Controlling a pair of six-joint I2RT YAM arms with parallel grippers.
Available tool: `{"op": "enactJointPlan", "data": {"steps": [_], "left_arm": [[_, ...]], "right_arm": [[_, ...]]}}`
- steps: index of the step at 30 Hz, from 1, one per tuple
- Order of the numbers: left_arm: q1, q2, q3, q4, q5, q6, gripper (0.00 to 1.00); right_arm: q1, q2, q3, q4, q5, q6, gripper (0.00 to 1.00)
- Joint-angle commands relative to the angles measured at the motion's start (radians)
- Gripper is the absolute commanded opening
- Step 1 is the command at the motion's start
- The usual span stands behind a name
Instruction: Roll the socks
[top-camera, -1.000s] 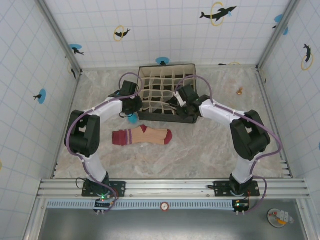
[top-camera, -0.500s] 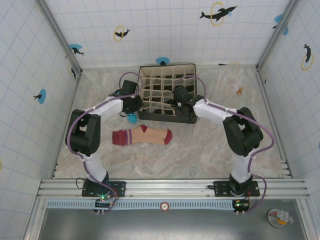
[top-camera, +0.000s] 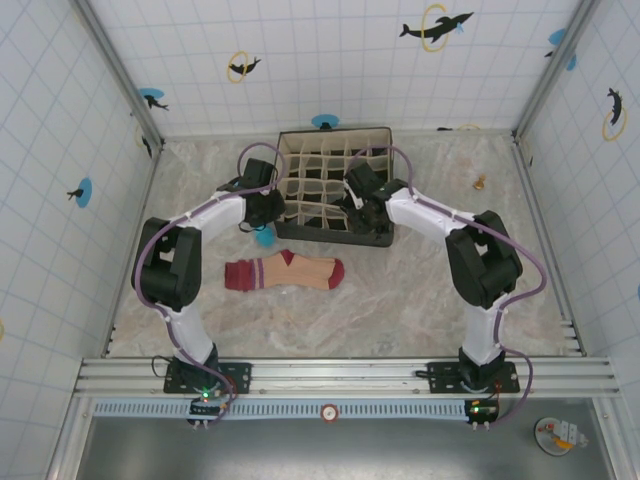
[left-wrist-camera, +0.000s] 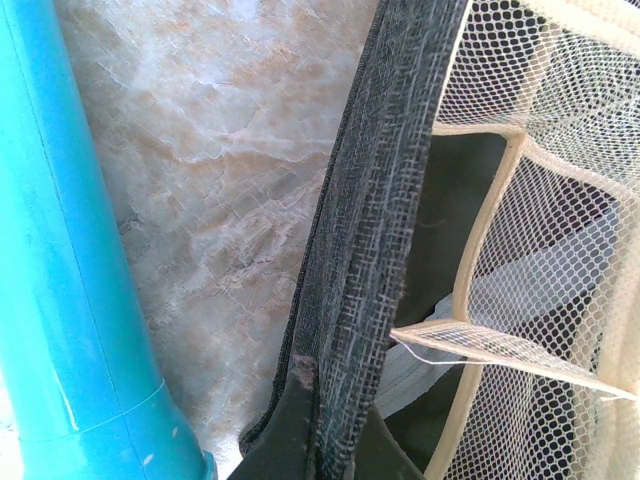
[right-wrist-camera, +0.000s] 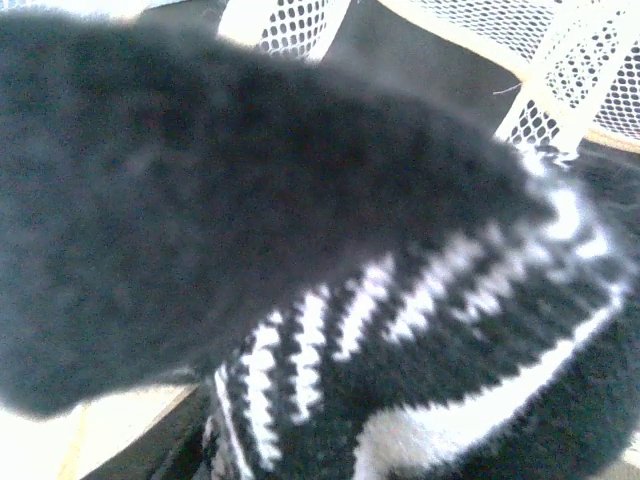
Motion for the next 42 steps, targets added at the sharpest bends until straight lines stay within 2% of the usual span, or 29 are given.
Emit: {"op": "enactJointPlan", "data": {"steps": [1, 7, 16, 22, 30, 36, 40, 42], "left_arm": [[0.008, 0.031, 0.018, -0.05, -0.004, -0.059, 0.0], [0.009, 0.038, 0.025, -0.061, -0.009, -0.051, 0.0], [0.009, 0.058, 0.06, -0.088, -0.009, -0.043, 0.0], [0.007, 0.066, 0.07, -0.096, -0.001, -0.04, 0.0], [0.008, 0.067, 0.072, -0.099, -0.003, -0.039, 0.0], [0.007, 0.069, 0.072, -0.099, 0.002, -0.038, 0.0], [0.007, 0.073, 0.079, -0.099, 0.022, -0.044, 0.0], [0.007, 0.079, 0.083, -0.1, 0.031, -0.05, 0.0]], "right_arm": [[0.005, 0.029, 0.032, -0.178, -0.069, -0.025, 0.54], [-0.001, 0.013, 0.052, -0.209, -0.065, -0.032, 0.59], [-0.014, -0.035, 0.059, -0.219, -0.079, -0.036, 0.72], [-0.029, -0.054, 0.057, -0.218, -0.095, -0.035, 0.74], [-0.027, -0.074, 0.035, -0.185, -0.126, -0.029, 0.59], [-0.018, -0.062, 0.025, -0.178, -0.13, -0.023, 0.36], [-0.008, -0.054, 0.006, -0.161, -0.122, -0.011, 0.03], [-0.002, -0.05, -0.013, -0.137, -0.109, 0.002, 0.0]]}}
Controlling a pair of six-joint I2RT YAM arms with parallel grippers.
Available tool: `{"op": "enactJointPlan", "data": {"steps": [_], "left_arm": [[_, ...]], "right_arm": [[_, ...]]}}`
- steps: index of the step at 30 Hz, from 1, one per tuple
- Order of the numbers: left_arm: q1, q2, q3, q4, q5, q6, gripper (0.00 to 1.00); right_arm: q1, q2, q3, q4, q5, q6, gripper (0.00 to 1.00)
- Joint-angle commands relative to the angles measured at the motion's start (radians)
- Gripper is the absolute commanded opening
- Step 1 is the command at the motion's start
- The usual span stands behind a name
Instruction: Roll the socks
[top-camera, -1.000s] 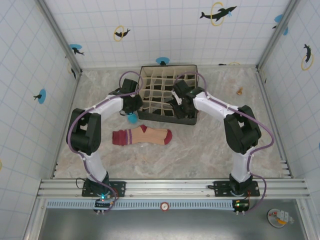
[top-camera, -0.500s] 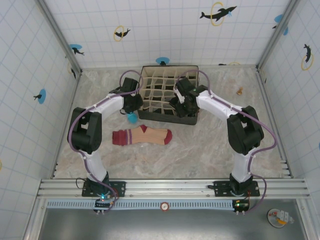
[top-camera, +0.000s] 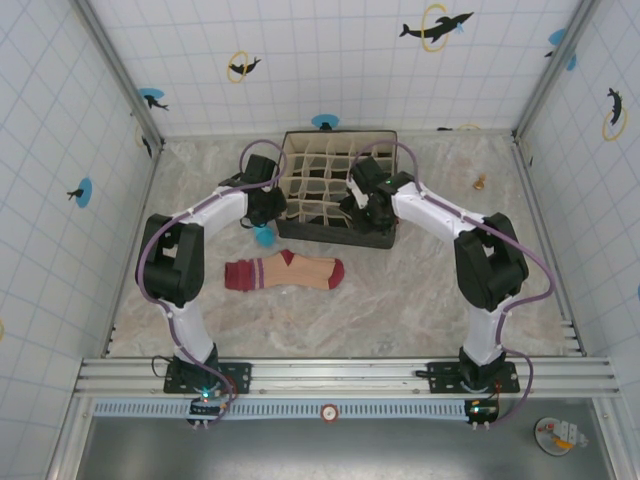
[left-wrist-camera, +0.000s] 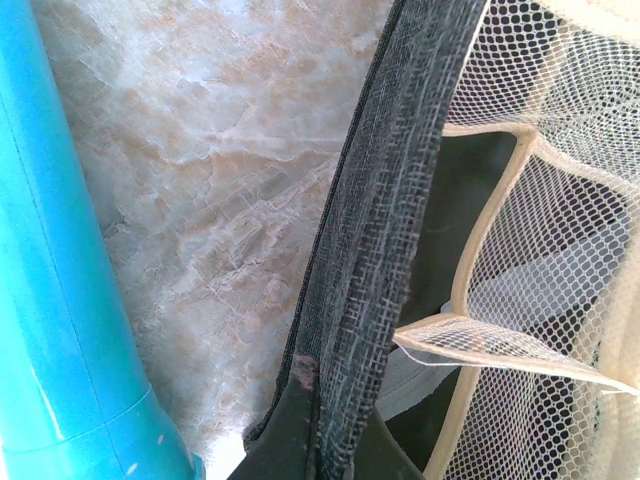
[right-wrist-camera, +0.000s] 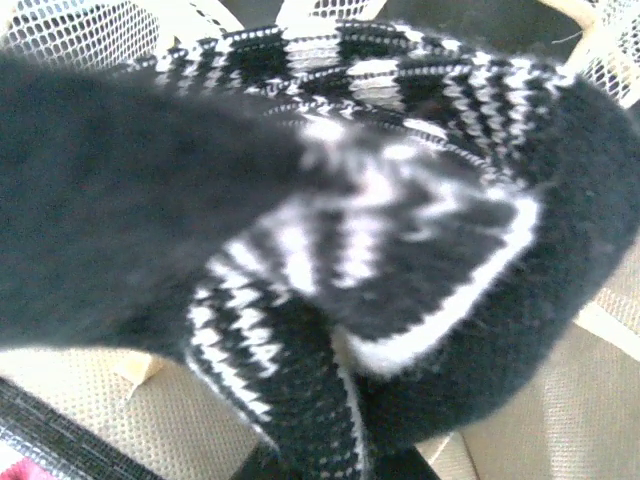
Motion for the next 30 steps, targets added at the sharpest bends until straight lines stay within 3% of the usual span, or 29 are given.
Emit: {"op": "enactJointPlan", "data": {"steps": [1, 4, 7, 9, 10, 13, 16, 22, 27, 30], "left_arm": [[0.007, 0.042, 0.019, -0.044, 0.023, -0.057, 0.0], [0.008, 0.045, 0.018, -0.044, 0.047, -0.068, 0.0], [0.008, 0.044, 0.018, -0.045, 0.047, -0.078, 0.0], [0.009, 0.045, 0.024, -0.048, 0.045, -0.088, 0.0], [0.009, 0.047, 0.031, -0.054, 0.047, -0.087, 0.0], [0.009, 0.053, 0.05, -0.069, 0.049, -0.084, 0.0], [0.009, 0.055, 0.061, -0.077, 0.048, -0.079, 0.0], [0.009, 0.063, 0.061, -0.079, 0.057, -0.078, 0.0], [0.01, 0.071, 0.073, -0.092, 0.059, -0.076, 0.0], [0.009, 0.078, 0.084, -0.1, 0.062, -0.073, 0.0]], "right_arm": [[0.018, -0.016, -0.062, 0.005, 0.006, 0.022, 0.0], [0.023, -0.018, -0.127, 0.09, 0.008, 0.038, 0.02], [0.028, -0.018, -0.195, 0.178, 0.088, 0.03, 0.05], [0.022, -0.005, -0.208, 0.19, 0.135, 0.019, 0.14], [0.015, 0.0, -0.205, 0.184, 0.142, 0.016, 0.23], [-0.009, -0.024, -0.203, 0.176, 0.094, 0.014, 0.4], [-0.039, -0.06, -0.18, 0.148, 0.004, 0.013, 0.5], [-0.06, -0.085, -0.108, 0.058, -0.114, -0.02, 0.62], [-0.071, -0.086, -0.07, -0.022, -0.151, -0.022, 0.75], [-0.078, -0.104, -0.067, -0.04, -0.134, -0.007, 0.78]]}}
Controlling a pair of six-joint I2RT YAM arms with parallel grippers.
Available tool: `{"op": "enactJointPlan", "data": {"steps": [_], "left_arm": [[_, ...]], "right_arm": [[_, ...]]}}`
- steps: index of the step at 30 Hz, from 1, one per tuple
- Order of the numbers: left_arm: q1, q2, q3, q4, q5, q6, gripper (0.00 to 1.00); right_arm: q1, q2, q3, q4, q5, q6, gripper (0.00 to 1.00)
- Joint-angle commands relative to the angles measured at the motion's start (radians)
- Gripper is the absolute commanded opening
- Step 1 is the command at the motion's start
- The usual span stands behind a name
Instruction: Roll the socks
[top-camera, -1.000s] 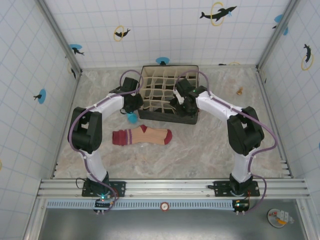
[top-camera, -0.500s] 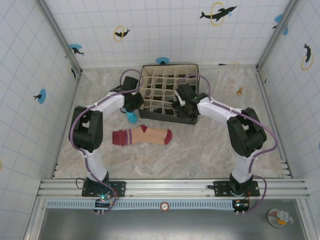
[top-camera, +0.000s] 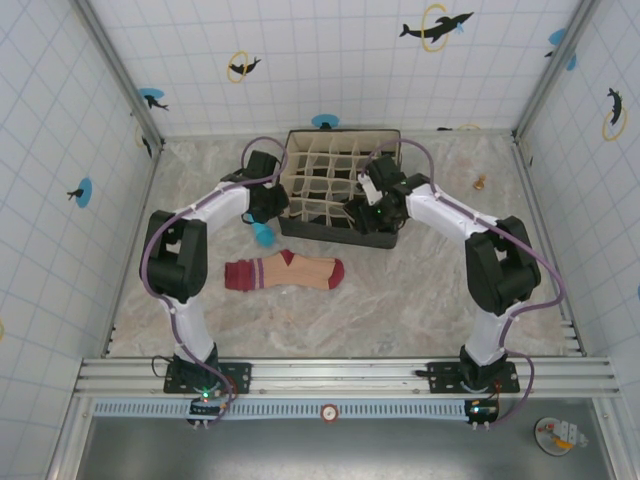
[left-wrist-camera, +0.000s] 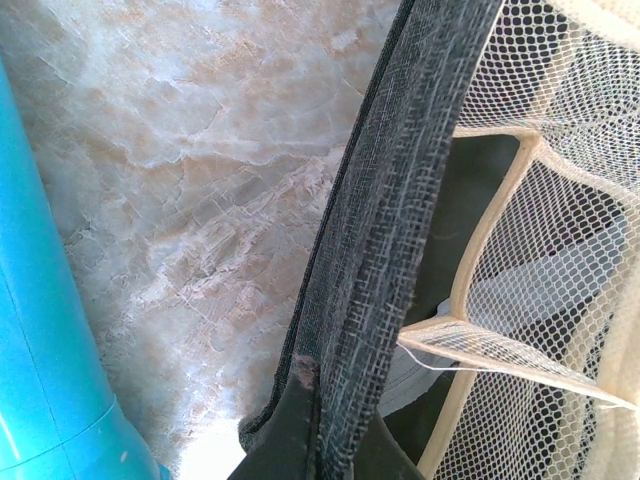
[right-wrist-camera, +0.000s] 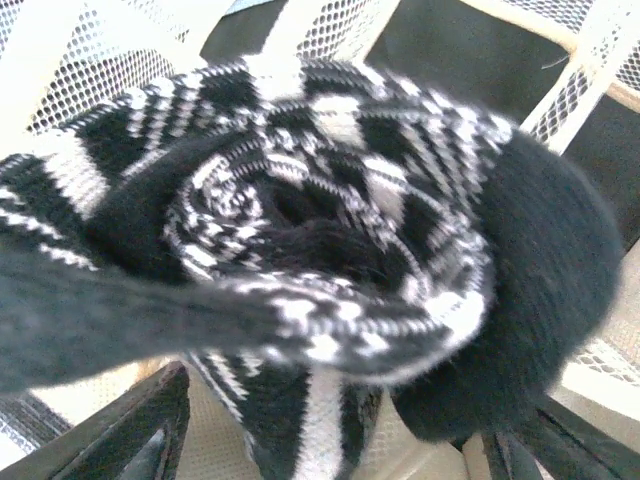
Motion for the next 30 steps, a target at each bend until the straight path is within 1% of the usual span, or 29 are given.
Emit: {"op": "enactJointPlan", "data": {"steps": [1, 6, 11, 12, 14, 16, 18, 23, 27, 30], "left_arm": [[0.007, 0.037, 0.023, -0.058, 0.029, -0.053, 0.0], [0.007, 0.038, 0.03, -0.061, 0.03, -0.052, 0.0], [0.007, 0.037, 0.031, -0.061, 0.033, -0.053, 0.0], [0.008, 0.038, 0.032, -0.061, 0.034, -0.052, 0.0], [0.007, 0.037, 0.033, -0.064, 0.036, -0.052, 0.0], [0.007, 0.039, 0.035, -0.063, 0.04, -0.051, 0.0], [0.007, 0.04, 0.035, -0.064, 0.043, -0.051, 0.0], [0.007, 0.039, 0.034, -0.061, 0.046, -0.06, 0.0], [0.008, 0.037, 0.034, -0.056, 0.052, -0.071, 0.0], [0.007, 0.035, 0.035, -0.051, 0.052, -0.078, 0.0]], "right_arm": [[-0.009, -0.055, 0.016, -0.125, -0.03, 0.01, 0.78], [-0.025, -0.12, 0.009, -0.079, -0.103, 0.035, 0.78], [-0.051, -0.152, 0.006, -0.033, -0.182, 0.062, 0.73], [-0.058, -0.157, -0.007, 0.0, -0.189, 0.073, 0.73], [-0.07, -0.146, 0.003, 0.005, -0.187, 0.076, 0.7], [-0.087, -0.132, 0.007, 0.017, -0.178, 0.079, 0.66], [-0.103, -0.137, -0.027, 0.077, -0.171, 0.095, 0.62], [-0.126, -0.128, -0.089, 0.212, -0.139, 0.132, 0.46], [-0.158, -0.081, -0.098, 0.273, -0.177, 0.181, 0.39], [-0.155, -0.039, -0.094, 0.293, -0.21, 0.171, 0.36]]}}
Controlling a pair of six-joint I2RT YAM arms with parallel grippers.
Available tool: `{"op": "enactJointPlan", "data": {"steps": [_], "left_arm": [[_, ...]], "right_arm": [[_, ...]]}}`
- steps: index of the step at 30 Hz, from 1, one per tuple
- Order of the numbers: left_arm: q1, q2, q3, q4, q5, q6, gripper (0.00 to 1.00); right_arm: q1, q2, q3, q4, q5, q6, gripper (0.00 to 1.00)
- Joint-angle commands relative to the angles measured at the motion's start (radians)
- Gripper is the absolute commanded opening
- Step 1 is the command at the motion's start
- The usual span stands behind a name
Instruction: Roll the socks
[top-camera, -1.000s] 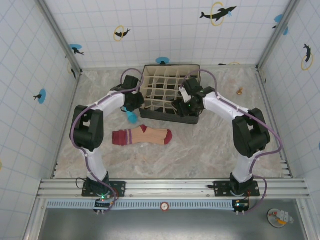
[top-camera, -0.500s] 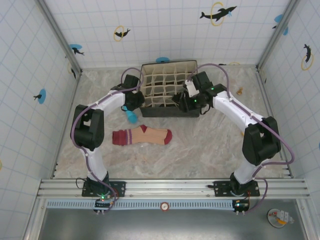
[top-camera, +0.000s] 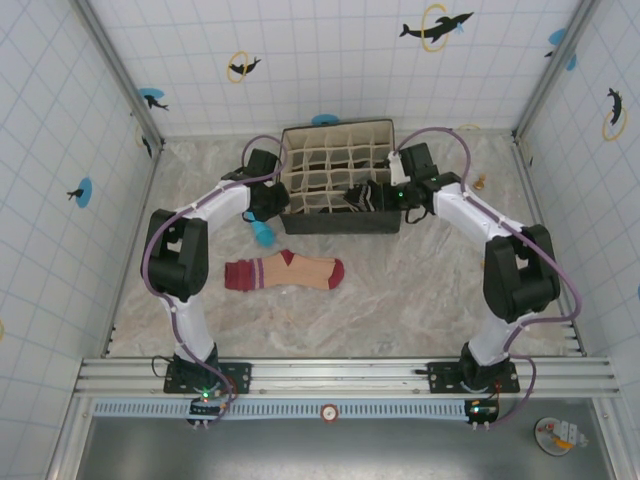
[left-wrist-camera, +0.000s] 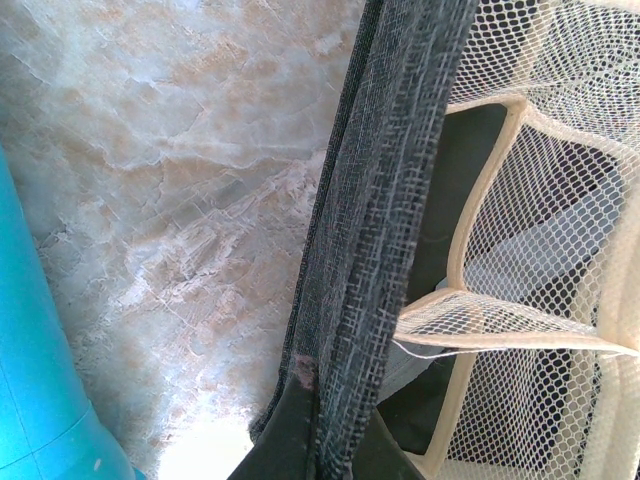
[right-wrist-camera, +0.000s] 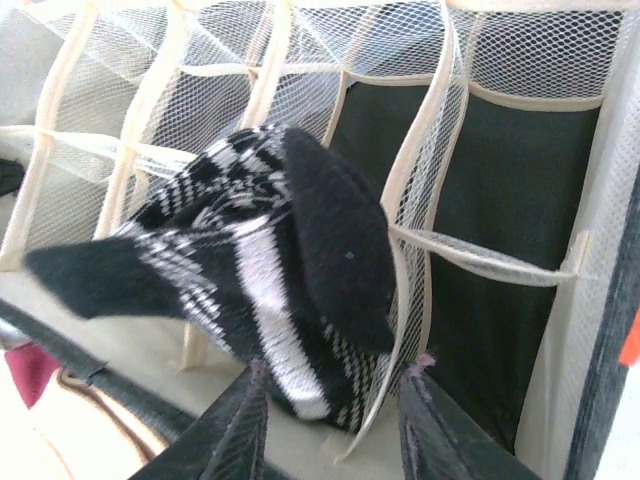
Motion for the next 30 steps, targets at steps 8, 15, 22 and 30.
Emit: {"op": "enactJointPlan", "data": {"steps": [8, 15, 22, 30], "left_arm": [[0.007, 0.024, 0.027, -0.036, 0.04, -0.075, 0.0], [0.007, 0.021, 0.005, -0.02, 0.039, -0.089, 0.0], [-0.002, 0.03, 0.011, -0.016, 0.043, -0.085, 0.0], [-0.013, 0.033, 0.021, -0.018, 0.03, -0.09, 0.0]], "right_arm": [[0.055, 0.112, -0.032, 0.064, -0.036, 0.004, 0.26], [0.032, 0.012, -0.028, -0.021, -0.001, 0.004, 0.42], [0.018, -0.089, 0.041, -0.06, 0.001, 0.031, 0.4], [0.063, -0.075, 0.095, 0.069, -0.088, 0.101, 0.25]]}}
